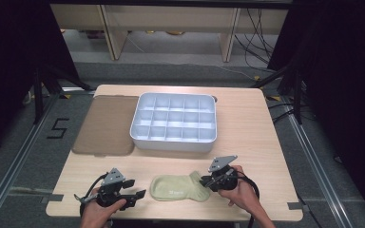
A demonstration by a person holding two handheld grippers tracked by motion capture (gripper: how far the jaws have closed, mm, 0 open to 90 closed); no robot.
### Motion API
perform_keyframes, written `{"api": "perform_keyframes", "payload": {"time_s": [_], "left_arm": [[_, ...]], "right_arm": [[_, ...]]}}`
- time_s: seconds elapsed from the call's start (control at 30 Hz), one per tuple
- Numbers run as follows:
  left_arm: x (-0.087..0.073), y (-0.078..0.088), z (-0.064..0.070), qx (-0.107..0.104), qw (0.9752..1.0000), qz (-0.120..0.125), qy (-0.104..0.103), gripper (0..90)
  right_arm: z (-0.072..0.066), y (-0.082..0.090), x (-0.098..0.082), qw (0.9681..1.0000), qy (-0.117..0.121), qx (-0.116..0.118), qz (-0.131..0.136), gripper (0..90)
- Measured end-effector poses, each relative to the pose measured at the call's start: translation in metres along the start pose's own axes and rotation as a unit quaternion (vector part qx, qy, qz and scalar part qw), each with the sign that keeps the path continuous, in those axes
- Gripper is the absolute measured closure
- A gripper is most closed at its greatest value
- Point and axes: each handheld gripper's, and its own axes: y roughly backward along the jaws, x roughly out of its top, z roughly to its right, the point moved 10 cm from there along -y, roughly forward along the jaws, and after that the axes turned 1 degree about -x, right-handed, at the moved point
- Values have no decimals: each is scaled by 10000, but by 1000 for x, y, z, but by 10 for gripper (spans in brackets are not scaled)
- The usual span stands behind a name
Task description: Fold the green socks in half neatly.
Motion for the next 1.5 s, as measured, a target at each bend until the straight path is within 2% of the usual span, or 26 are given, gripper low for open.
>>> {"api": "perform_keyframes", "payload": {"time_s": [0.03, 0.1, 0.2, 0.23, 0.33, 0.37, 0.47, 0.5, 0.53, 0.63, 0.67, 0.7, 0.73, 0.77, 0.87, 0.9, 0.93, 0.97, 1.0, 1.03, 1.1, 1.13, 1.2, 1.23, 1.47, 1.5], "left_arm": [[0, -2, 1, -34, 9999, -95, -112, 391], [5, -10, 6, -81, 9997, -95, -202, 408], [8, -14, 11, -155, 9995, -129, -223, 419], [9, -18, 13, -199, 9991, -194, -319, 423], [11, -23, 16, -181, 9992, -192, -289, 452], [11, -26, 17, -199, 9984, -336, -398, 457], [13, -29, 17, -189, 9983, -364, -412, 474], [14, -31, 18, -151, 9985, -363, -378, 484], [12, -34, 18, -141, 9979, -481, -422, 493], [10, -38, 18, -65, 9978, -541, -384, 513], [10, -39, 18, -51, 9977, -517, -440, 529], [10, -39, 16, -25, 9971, -557, -518, 577], [9, -40, 16, 5, 9971, -543, -541, 610], [10, -42, 17, -2, 9978, -473, -456, 640], [8, -42, 16, -9, 9977, -493, -463, 734], [7, -43, 18, -60, 9977, -489, -468, 763], [8, -44, 20, -89, 9984, -417, -370, 795], [7, -43, 20, -65, 9981, -453, -407, 808], [7, -43, 20, -65, 9981, -453, -407, 816], [8, -42, 19, -26, 9981, -430, -451, 824], [9, -43, 22, -70, 9985, -364, -398, 832], [10, -41, 20, -65, 9981, -380, -482, 833], [12, -41, 21, -96, 9983, -317, -469, 833], [15, -37, 19, -42, 9981, -317, -519, 834], [20, -31, 22, -77, 9979, -266, -589, 834], [20, -30, 24, -122, 9981, -263, -541, 834]], "right_arm": [[1, 1, -1, 10000, 20, 4, -52, 788], [2, -1, -2, 10000, -16, -32, -43, 765], [2, 0, -2, 10000, -41, -31, -40, 752], [2, -1, -3, 10000, -33, -58, -60, 733], [2, -1, -4, 9999, -49, -65, -78, 715], [1, -1, -5, 9999, -91, -29, -88, 679], [4, 0, -5, 9998, -110, -104, -124, 629], [5, 1, -2, 9998, -168, -114, 41, 585], [5, 3, -1, 9996, -232, -143, 45, 568], [8, 4, 3, 9993, -206, -223, 234, 534], [7, 7, 4, 9990, -246, -242, 277, 530], [6, 10, 4, 9991, -237, -233, 244, 523], [6, 9, 5, 9987, -221, -299, 362, 523], [5, 12, 4, 9990, -146, -303, 292, 520], [2, 14, 6, 9988, -100, -342, 336, 520], [-1, 17, 10, 9982, -40, -401, 438, 520], [-3, 18, 13, 9980, 16, -386, 508, 521], [-6, 18, 15, 9980, 34, -361, 524, 526], [-6, 18, 15, 9980, 34, -361, 524, 526], [-12, 17, 18, 9977, 116, -333, 571, 537], [-18, 16, 20, 9977, 180, -289, 585, 561], [-21, 15, 21, 9977, 195, -284, 580, 573], [-24, 14, 21, 9979, 191, -238, 567, 592], [-28, 12, 22, 9978, 247, -223, 569, 630], [-38, 5, 23, 9981, 294, -88, 538, 714], [-40, 4, 24, 9981, 268, -62, 550, 725]]}}
